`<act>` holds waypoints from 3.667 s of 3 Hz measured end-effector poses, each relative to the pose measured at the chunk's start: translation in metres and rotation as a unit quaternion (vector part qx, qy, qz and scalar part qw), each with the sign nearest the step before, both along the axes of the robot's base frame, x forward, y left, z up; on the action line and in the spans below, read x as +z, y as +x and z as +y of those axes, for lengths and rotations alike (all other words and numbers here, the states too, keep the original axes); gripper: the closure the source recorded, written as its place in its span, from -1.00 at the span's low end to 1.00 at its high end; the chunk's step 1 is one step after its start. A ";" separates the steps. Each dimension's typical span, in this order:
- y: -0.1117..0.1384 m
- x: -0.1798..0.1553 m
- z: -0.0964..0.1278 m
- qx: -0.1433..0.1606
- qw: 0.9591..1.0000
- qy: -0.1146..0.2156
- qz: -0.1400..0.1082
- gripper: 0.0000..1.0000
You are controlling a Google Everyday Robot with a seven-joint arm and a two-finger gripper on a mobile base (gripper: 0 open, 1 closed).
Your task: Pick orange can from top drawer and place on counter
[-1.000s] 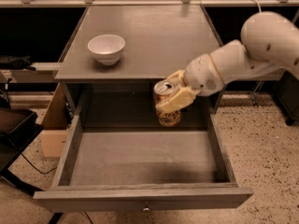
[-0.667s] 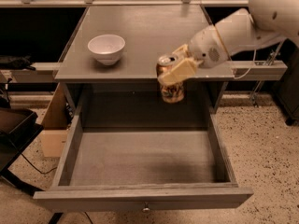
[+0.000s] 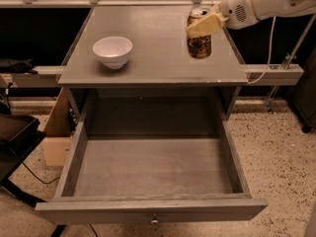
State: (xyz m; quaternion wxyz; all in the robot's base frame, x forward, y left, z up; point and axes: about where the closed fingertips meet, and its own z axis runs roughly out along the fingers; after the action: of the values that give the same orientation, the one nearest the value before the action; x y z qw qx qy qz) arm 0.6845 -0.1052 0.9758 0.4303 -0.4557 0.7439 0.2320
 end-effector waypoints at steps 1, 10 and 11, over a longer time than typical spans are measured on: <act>0.032 0.000 -0.020 -0.061 0.998 0.015 -0.030 1.00; 0.044 -0.045 -0.015 -0.067 0.988 0.114 -0.082 -1.00; -0.005 0.009 -0.036 -0.060 0.978 0.110 -0.169 -1.00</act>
Offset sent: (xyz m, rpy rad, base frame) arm 0.0724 -0.0387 -0.0721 0.1783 -0.1240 -0.2602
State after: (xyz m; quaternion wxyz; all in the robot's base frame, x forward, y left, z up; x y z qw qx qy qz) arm 0.6799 -0.1414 0.9848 0.6100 -0.3927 0.6568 0.2057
